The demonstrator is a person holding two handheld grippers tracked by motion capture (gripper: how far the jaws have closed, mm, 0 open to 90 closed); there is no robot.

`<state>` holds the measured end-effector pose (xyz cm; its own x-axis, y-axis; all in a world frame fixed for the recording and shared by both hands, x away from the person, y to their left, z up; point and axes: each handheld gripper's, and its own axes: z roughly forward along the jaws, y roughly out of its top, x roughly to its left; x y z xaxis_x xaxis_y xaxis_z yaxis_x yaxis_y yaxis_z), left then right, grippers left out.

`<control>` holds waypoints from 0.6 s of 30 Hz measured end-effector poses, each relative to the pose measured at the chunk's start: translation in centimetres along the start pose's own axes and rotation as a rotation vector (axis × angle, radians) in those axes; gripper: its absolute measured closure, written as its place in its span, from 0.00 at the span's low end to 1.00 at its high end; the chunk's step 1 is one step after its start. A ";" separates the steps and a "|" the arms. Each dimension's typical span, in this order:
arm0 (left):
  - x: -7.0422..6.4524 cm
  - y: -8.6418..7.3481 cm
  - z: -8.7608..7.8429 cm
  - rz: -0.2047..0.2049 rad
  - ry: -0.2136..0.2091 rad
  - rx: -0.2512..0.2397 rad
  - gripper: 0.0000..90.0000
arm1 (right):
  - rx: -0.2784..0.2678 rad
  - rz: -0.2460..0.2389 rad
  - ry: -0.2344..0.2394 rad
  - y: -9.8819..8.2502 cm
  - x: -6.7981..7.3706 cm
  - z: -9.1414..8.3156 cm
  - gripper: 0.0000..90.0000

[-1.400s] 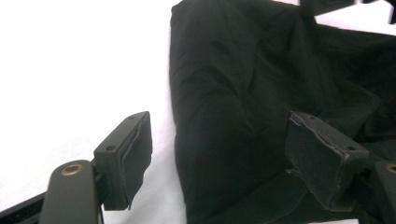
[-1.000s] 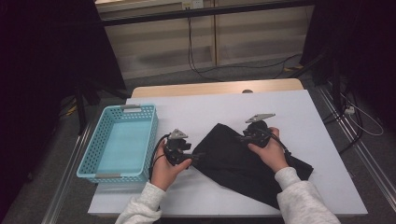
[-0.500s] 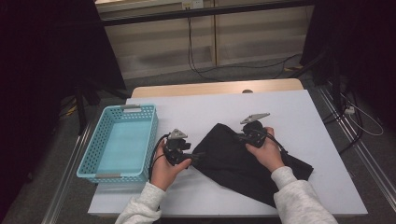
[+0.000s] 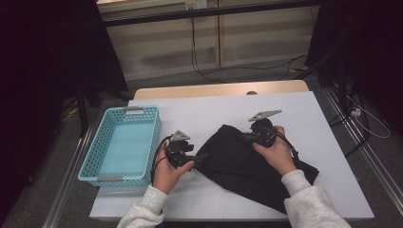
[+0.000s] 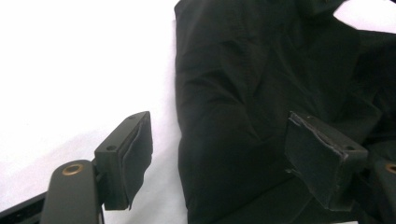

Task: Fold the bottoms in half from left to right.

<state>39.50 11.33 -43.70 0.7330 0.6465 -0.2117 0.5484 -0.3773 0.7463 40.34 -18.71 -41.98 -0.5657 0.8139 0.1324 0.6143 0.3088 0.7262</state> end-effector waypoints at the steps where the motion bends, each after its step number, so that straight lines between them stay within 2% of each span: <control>1: 0.0 0.0 0.0 0.000 0.002 -0.001 0.27 | 0.004 0.004 0.000 -0.1 -0.1 -0.1 0.93; 5: 0.1 -0.1 0.1 -0.005 0.008 0.000 0.27 | 0.007 0.033 0.005 -0.6 -0.7 -0.3 0.94; 9: 0.2 -0.1 0.1 -0.010 0.008 -0.007 0.27 | 0.010 0.038 0.002 -1.1 -0.9 -0.4 0.93; 11: 0.2 -0.1 0.0 -0.026 0.014 -0.019 0.27 | 0.008 0.050 0.004 -1.4 -1.1 -0.5 0.93; 18: 0.2 0.1 -0.3 -0.018 0.012 -0.020 0.28 | 0.019 0.074 0.001 -2.3 -1.7 -0.4 0.93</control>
<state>39.60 11.64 -43.55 0.7180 0.6610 -0.2182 0.5534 -0.3519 0.7549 39.70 -20.96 -43.59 -0.5191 0.8343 0.1857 0.6646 0.2573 0.7015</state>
